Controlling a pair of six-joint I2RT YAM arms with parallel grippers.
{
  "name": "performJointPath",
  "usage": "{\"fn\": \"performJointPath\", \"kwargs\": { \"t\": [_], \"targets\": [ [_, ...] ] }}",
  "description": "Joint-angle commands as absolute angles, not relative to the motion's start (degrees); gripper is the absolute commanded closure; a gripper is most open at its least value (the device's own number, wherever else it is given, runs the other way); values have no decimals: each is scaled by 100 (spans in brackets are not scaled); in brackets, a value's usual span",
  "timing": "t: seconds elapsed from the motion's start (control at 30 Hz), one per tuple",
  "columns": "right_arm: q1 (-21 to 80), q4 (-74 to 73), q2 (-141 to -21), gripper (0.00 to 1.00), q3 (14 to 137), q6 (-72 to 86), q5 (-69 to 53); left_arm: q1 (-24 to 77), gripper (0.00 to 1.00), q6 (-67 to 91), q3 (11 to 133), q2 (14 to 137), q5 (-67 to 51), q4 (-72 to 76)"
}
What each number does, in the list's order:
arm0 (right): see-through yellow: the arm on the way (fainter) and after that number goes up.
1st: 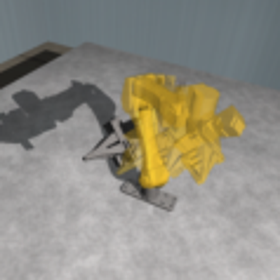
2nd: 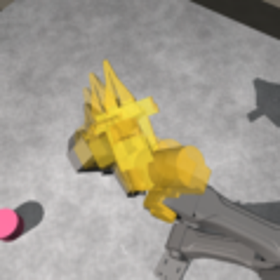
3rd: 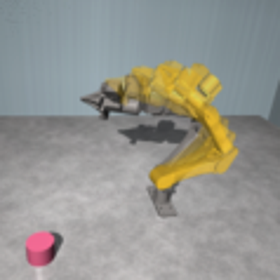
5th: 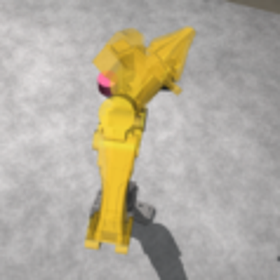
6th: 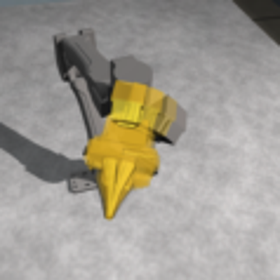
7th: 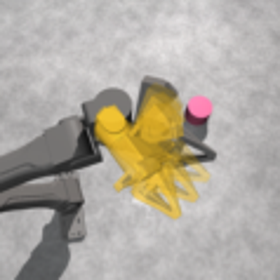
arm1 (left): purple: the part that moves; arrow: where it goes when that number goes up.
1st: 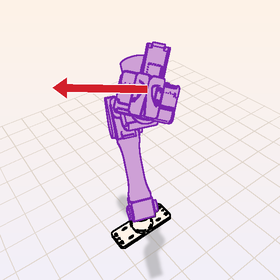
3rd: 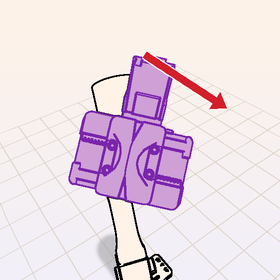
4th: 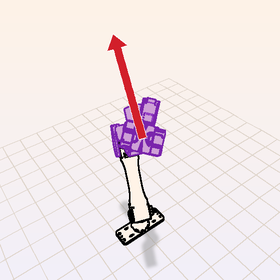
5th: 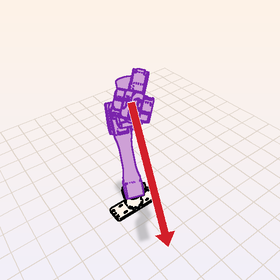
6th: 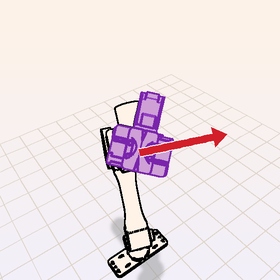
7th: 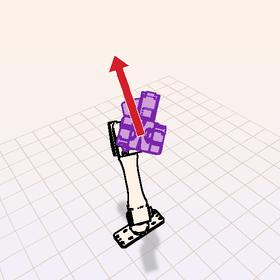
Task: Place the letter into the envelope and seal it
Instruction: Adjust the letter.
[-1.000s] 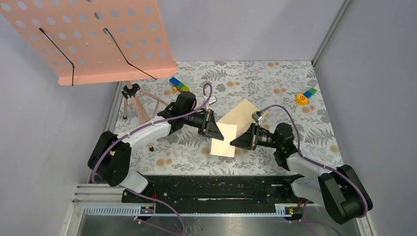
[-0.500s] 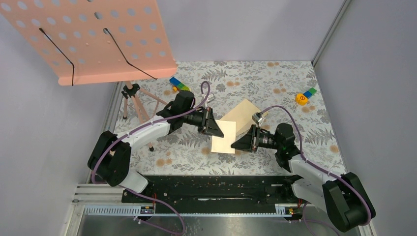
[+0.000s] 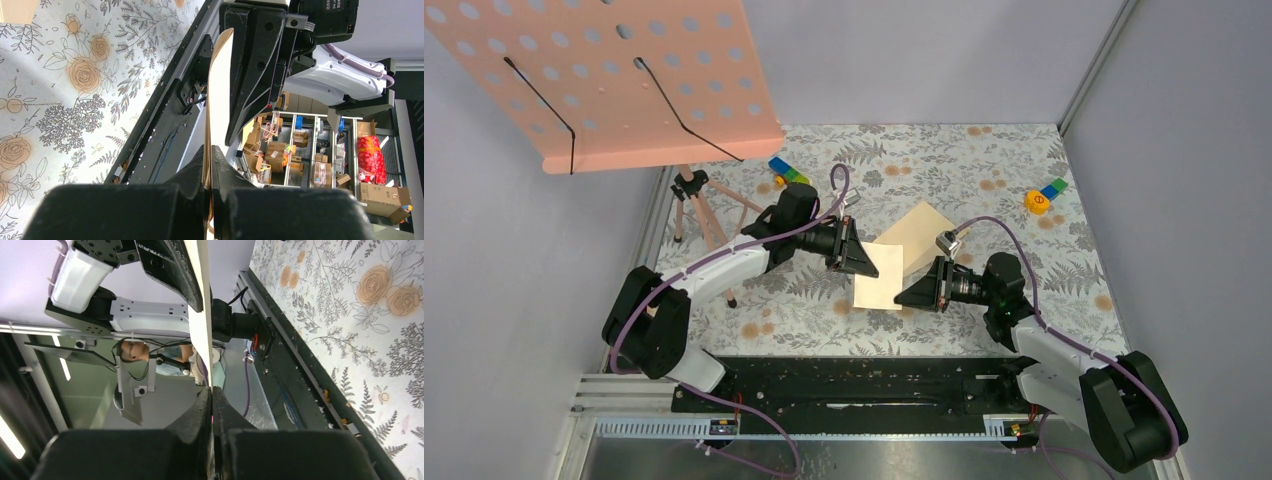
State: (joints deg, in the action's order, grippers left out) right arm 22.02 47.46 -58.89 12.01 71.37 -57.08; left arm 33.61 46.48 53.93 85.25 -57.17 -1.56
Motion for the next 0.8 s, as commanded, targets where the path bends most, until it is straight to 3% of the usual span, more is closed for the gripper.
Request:
{"fn": "performJointPath", "kwargs": {
  "t": [0.0, 0.03, 0.07, 0.13, 0.17, 0.2, 0.23, 0.27, 0.3, 0.33, 0.4, 0.5, 0.77],
  "targets": [
    [2222, 5078, -5881, 100, 1178, 7147, -5902, 3313, 100, 4658, 5453, 8549, -5637, 156],
    [2223, 5072, -5880, 100, 1182, 7146, -5906, 3311, 100, 4658, 5451, 8553, -5637, 156],
    [2219, 5060, -5892, 89, 1190, 7143, -5911, 3309, 100, 4666, 5449, 8557, -5634, 158],
    [2223, 5054, -5913, 57, 1204, 7142, -5913, 3313, 100, 4675, 5442, 8566, -5613, 158],
    [2220, 5061, -5923, 53, 1204, 7143, -5924, 3310, 100, 4682, 5441, 8561, -5604, 158],
    [2229, 5063, -5934, 62, 1211, 7145, -5924, 3308, 100, 4696, 5440, 8567, -5596, 159],
    [2233, 5066, -5925, 86, 1213, 7147, -5915, 3311, 100, 4711, 5434, 8573, -5585, 177],
    [2233, 5063, -5920, 100, 1212, 7143, -5908, 3313, 100, 4742, 5428, 8576, -5590, 205],
    [2232, 5054, -5921, 100, 1211, 7133, -5907, 3308, 100, 4819, 5410, 8582, -5700, 331],
    [2232, 5031, -5916, 100, 1225, 7132, -5897, 3313, 100, 4949, 5354, 8572, -5824, 581],
    [2233, 4870, -5918, 71, 1301, 7066, -5843, 3311, 100, 5063, 5285, 8523, -5930, 850],
    [2232, 4716, -5971, 53, 1484, 6955, -5678, 3308, 100, 4932, 5296, 8524, -5976, 683],
    [2202, 4772, -6528, 55, 2276, 6848, -5355, 3307, 100, 4655, 5332, 8516, -6137, 327]
  ]
}}
